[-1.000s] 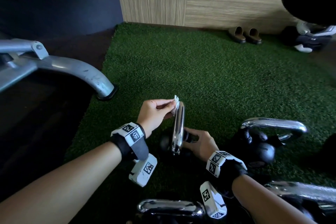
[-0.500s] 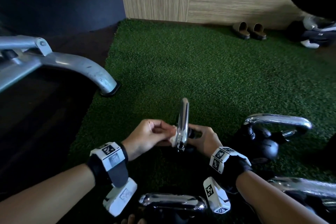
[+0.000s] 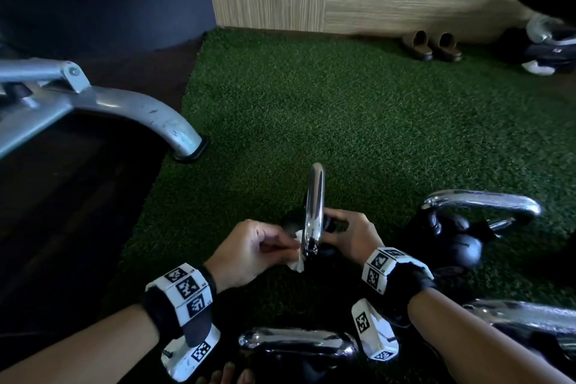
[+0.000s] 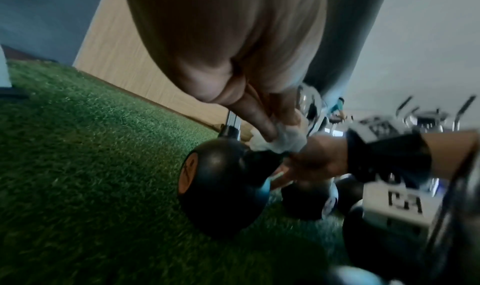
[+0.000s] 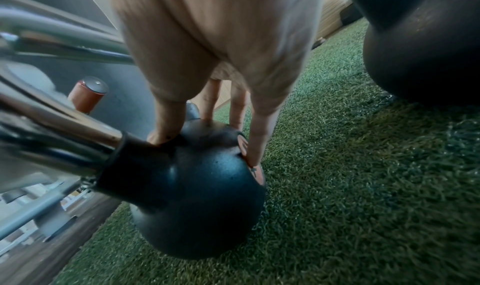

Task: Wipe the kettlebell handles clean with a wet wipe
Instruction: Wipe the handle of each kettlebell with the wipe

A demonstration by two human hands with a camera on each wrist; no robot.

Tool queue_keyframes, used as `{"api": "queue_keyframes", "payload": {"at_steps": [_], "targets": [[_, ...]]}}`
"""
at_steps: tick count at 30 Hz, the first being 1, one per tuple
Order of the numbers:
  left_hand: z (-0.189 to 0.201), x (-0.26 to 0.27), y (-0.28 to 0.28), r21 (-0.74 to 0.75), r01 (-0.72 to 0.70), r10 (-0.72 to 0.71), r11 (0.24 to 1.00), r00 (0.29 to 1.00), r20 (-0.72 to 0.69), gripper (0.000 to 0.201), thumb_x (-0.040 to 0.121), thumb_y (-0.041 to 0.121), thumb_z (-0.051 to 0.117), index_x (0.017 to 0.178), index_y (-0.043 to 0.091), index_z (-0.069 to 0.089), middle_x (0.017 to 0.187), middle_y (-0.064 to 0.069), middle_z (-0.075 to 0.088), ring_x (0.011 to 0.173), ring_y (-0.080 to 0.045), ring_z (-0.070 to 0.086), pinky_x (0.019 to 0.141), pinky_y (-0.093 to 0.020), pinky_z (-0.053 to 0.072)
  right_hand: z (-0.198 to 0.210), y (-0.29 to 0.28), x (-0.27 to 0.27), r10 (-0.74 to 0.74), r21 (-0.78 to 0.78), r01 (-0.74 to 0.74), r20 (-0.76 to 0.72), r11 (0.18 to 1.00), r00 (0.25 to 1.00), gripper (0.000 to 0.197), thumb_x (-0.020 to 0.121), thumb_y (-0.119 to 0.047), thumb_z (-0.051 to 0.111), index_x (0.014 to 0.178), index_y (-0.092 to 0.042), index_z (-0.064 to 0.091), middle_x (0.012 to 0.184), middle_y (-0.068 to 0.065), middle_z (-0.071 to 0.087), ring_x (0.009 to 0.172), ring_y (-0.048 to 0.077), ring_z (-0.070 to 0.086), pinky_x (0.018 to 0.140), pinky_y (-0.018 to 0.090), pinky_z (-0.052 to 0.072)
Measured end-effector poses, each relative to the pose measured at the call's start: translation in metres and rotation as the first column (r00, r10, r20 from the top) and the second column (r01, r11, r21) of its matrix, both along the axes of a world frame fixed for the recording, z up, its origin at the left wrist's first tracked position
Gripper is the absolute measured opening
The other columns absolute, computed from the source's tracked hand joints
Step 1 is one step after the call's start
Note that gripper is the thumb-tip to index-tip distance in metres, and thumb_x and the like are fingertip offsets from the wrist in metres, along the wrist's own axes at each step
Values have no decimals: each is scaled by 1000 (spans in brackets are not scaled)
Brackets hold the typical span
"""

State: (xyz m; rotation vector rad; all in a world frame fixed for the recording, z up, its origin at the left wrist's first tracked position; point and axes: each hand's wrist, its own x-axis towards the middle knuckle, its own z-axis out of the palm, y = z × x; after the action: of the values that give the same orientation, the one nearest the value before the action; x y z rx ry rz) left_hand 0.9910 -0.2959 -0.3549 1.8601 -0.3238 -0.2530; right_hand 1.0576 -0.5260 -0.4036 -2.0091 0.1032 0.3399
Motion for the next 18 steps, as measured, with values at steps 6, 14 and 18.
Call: {"api": "queue_keyframes", "payload": {"at_steps": [6, 14, 18], "targets": [[-11, 8, -3, 184, -19, 0, 983, 995, 102, 13, 83, 12, 85, 96, 14, 84, 96, 13, 80, 94, 1, 74, 87, -12, 52, -6, 1, 2, -1, -58, 2, 19, 998, 1000, 65, 60, -39, 96, 121, -33, 74, 108, -8, 75, 102, 7, 69, 72, 7, 44], [6, 29, 5, -171, -321, 294, 932, 942, -164, 13, 75, 19, 85, 87, 15, 81, 84, -7, 80, 75, -13, 72, 73, -26, 62, 71, -10, 22, 37, -208, 19, 258, 978, 965, 33, 77, -19, 88, 107, -28, 78, 96, -11, 74, 90, 5, 69, 68, 3, 42], [38, 40, -8, -410, -416, 333, 812, 906, -261, 18, 74, 12, 80, 90, 6, 73, 79, -5, 76, 71, -8, 71, 67, -18, 60, 114, 9, 8, 117, -23, -118, 414, 993, 903, 22, 77, -27, 88, 99, -30, 83, 93, -14, 79, 76, -7, 69, 65, 6, 50]]}}
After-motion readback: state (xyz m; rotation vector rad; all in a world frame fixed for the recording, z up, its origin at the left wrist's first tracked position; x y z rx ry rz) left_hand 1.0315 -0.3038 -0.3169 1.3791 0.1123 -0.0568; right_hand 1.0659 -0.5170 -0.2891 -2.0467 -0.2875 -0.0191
